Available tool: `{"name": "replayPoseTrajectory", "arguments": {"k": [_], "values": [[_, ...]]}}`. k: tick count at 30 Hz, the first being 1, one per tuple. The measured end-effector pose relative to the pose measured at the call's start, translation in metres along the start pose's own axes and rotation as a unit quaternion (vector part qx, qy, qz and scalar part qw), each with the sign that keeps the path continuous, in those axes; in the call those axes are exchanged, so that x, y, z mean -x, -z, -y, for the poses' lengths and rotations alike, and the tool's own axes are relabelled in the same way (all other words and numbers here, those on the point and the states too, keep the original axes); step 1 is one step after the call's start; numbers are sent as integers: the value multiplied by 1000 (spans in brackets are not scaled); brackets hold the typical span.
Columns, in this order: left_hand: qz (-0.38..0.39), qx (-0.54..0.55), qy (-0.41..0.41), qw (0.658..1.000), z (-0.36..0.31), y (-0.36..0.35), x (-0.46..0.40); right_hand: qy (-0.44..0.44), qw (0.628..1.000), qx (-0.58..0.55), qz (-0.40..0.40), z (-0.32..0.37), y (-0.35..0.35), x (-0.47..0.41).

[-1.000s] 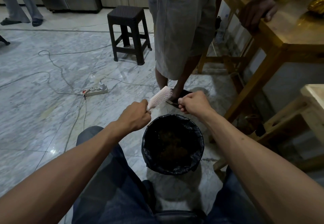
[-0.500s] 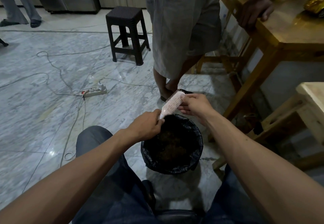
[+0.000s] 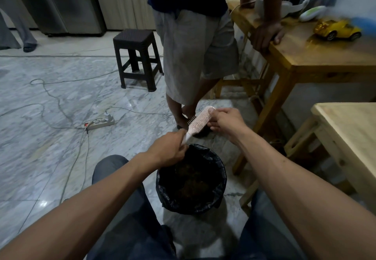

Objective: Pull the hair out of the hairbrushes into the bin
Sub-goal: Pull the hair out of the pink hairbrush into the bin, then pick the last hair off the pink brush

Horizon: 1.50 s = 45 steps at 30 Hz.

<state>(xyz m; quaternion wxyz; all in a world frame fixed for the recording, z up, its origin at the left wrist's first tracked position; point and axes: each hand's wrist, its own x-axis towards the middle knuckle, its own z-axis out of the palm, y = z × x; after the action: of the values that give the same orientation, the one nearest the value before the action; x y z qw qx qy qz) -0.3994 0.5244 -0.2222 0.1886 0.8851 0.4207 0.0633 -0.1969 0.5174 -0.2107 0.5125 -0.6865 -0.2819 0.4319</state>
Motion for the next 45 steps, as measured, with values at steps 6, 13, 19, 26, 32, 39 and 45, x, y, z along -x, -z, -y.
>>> {"name": "replayPoseTrajectory", "arguments": {"k": [6,13,19,26,32,39,45], "values": [[-47,1,-37,998,-23,20,-2,33,999,-12,-27,34,18,15],[-88,21,-90,992,-63,45,-5,67,995,-3,-74,70,53,34],[-99,68,-148,982,-110,57,-18,92,987,-6,-128,103,99,54],[-104,106,-253,956,-186,48,-50,99,975,-19,-200,125,184,86],[-52,105,-363,925,-285,31,-74,90,952,-16,-293,122,285,130],[37,151,-469,869,-404,-2,-57,47,876,-58,-476,94,393,212],[138,158,-558,803,-476,-31,-38,-2,810,-83,-580,63,456,269]]}}
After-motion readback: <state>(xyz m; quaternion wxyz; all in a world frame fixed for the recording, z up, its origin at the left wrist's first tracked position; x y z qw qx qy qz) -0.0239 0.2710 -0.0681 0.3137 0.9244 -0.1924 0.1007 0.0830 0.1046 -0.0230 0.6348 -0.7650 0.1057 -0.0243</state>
